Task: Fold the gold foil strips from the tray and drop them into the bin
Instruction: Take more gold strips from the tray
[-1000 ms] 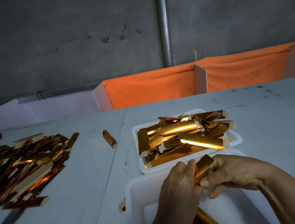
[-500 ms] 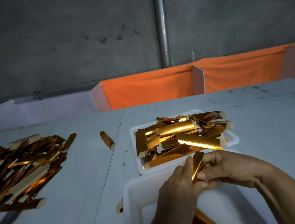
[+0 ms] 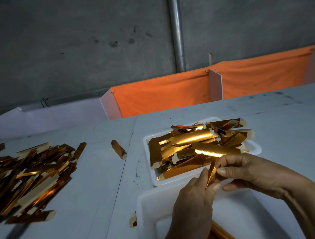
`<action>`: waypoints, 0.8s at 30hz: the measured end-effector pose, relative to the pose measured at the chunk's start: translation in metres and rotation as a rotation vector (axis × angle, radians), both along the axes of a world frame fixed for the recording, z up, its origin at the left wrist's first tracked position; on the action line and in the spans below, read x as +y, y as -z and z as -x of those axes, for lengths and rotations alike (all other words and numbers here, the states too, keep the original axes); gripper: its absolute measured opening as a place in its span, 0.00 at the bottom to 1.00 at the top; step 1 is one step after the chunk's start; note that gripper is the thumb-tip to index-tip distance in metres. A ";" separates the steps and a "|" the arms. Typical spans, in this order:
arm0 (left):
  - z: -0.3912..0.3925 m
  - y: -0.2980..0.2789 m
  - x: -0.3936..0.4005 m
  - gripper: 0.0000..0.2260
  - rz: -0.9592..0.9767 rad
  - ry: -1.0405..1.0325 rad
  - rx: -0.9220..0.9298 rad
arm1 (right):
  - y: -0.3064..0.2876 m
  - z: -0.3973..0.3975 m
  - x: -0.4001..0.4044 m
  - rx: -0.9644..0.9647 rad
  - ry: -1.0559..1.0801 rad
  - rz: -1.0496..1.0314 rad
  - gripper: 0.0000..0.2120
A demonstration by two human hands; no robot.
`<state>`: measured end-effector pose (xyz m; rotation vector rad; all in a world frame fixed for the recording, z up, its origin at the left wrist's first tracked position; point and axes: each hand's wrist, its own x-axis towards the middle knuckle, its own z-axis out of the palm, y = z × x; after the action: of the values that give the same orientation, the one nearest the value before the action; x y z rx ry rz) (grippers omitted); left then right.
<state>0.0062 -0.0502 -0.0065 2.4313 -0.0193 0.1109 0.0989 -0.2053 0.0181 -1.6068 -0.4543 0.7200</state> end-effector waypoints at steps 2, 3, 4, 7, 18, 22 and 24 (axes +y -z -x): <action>0.000 0.000 0.000 0.22 0.055 -0.028 -0.002 | 0.000 0.001 0.001 -0.024 0.014 -0.014 0.07; 0.000 -0.001 0.001 0.21 0.077 -0.038 -0.001 | 0.001 0.001 0.001 -0.042 0.026 -0.019 0.09; 0.000 -0.001 0.001 0.21 0.101 -0.049 -0.004 | 0.001 0.001 0.002 -0.064 0.039 -0.022 0.10; 0.001 -0.003 0.003 0.19 0.165 -0.070 -0.020 | 0.002 0.002 0.004 -0.110 0.050 -0.032 0.10; -0.003 0.005 0.004 0.17 0.153 -0.088 -0.198 | 0.004 -0.001 0.005 -0.098 0.075 -0.108 0.09; -0.002 0.003 0.004 0.18 0.125 -0.076 -0.197 | 0.003 0.000 0.006 -0.082 0.086 -0.138 0.12; -0.002 0.003 0.004 0.19 0.103 -0.073 -0.210 | 0.003 0.000 0.007 -0.080 0.098 -0.162 0.15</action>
<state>0.0085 -0.0461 -0.0096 2.3081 -0.0188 0.3897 0.0987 -0.1984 0.0155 -1.4984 -0.4768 0.5330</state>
